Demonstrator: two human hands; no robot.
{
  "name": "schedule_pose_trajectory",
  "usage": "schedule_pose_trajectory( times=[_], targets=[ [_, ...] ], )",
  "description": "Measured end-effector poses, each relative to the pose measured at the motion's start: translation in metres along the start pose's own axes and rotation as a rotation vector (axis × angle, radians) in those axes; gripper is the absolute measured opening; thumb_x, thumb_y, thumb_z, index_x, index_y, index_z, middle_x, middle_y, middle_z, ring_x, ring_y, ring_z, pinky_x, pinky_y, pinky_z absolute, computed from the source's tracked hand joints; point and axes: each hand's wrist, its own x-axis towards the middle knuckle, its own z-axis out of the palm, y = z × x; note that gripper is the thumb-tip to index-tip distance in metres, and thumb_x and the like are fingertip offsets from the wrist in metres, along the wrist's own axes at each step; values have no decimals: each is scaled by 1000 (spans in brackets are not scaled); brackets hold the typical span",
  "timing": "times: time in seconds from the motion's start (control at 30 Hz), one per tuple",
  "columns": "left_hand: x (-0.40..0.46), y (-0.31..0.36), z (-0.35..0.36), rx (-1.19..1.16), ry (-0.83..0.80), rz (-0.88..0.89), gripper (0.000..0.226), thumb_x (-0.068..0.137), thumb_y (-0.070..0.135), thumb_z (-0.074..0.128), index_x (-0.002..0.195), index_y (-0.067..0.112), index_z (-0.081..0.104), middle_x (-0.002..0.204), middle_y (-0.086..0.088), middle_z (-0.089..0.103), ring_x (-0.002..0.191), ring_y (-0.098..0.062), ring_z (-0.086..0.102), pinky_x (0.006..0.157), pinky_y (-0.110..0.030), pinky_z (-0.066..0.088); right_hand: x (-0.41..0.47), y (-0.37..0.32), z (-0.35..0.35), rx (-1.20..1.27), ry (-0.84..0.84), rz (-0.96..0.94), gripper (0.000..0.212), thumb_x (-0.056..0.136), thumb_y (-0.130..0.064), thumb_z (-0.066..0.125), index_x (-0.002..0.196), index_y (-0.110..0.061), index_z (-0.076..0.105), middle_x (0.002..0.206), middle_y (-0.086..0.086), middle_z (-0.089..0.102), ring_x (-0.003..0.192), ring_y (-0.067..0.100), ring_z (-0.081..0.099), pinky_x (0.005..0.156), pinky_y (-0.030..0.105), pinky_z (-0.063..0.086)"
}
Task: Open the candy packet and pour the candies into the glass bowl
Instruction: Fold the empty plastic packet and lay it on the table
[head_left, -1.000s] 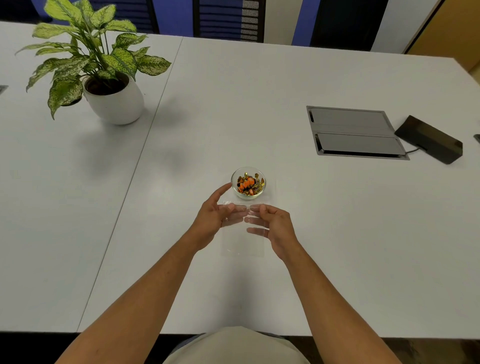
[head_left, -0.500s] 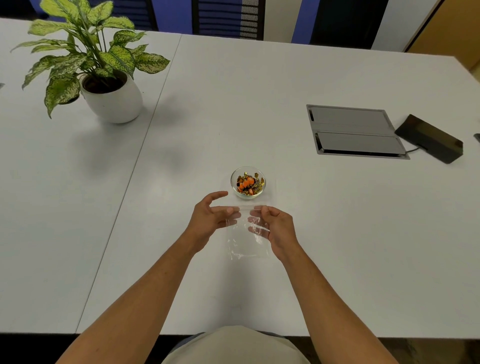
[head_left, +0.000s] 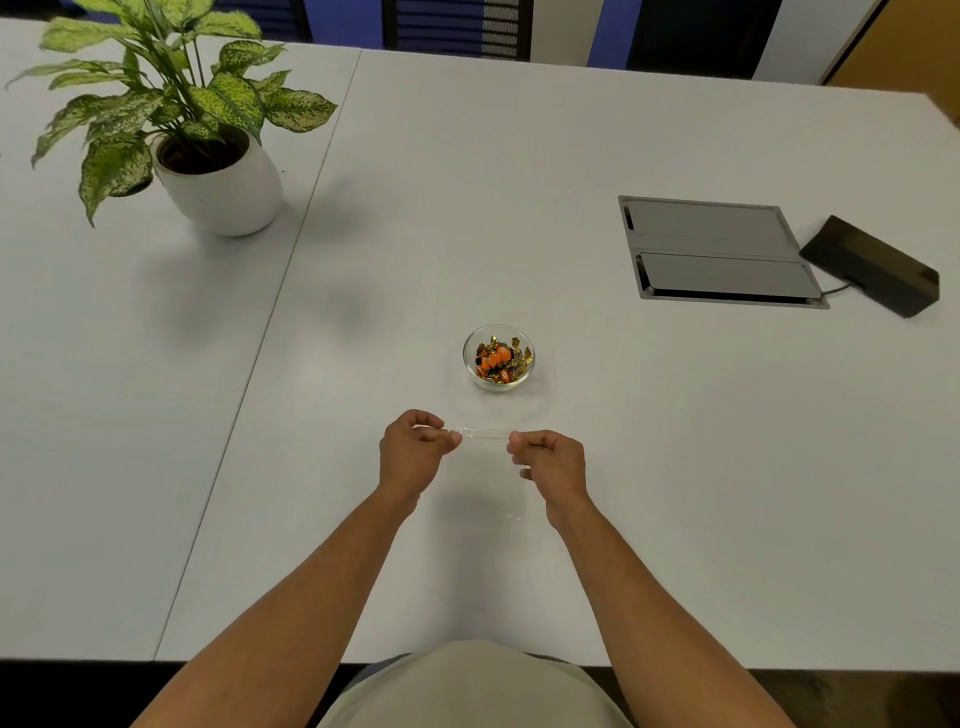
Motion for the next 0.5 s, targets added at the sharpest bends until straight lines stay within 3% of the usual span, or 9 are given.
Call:
schedule_pose_trajectory(
  times=[0.1,0.27,0.43,0.5],
  targets=[
    [2,-10,6,46,-6,1,18,77,17,81,87,18,65,78,-1,75,73,-11,68,62,-22,47,5,15,1,-67,60,-7,7,85,-21,77,82,-14,77,81,-1,75,76,11,65,81,30,52],
    [12,-23,14,77,-47,-53,11,83,9,74,91,13,68,84,-8,75,78,-23,70,67,-28,56,15,28,-1,-126,65,32,10,89,-19,72,79,-18,74,83,-1,74,73,9,62,86,33,53],
    [25,-28,20,65,-56,-106,22,91,2,60,112,6,64,103,-17,72,87,-28,71,85,-41,60,27,35,0,-195,88,52,17,95,-22,64,94,-8,75,87,3,71,67,14,61,61,23,51],
    [29,-28,21,73,-62,-117,29,93,-1,52,120,5,59,112,-16,68,89,-27,71,83,-38,59,31,37,1,-253,83,50,25,96,-25,63,107,-5,74,92,6,72,78,20,67,74,30,57]
  ],
)
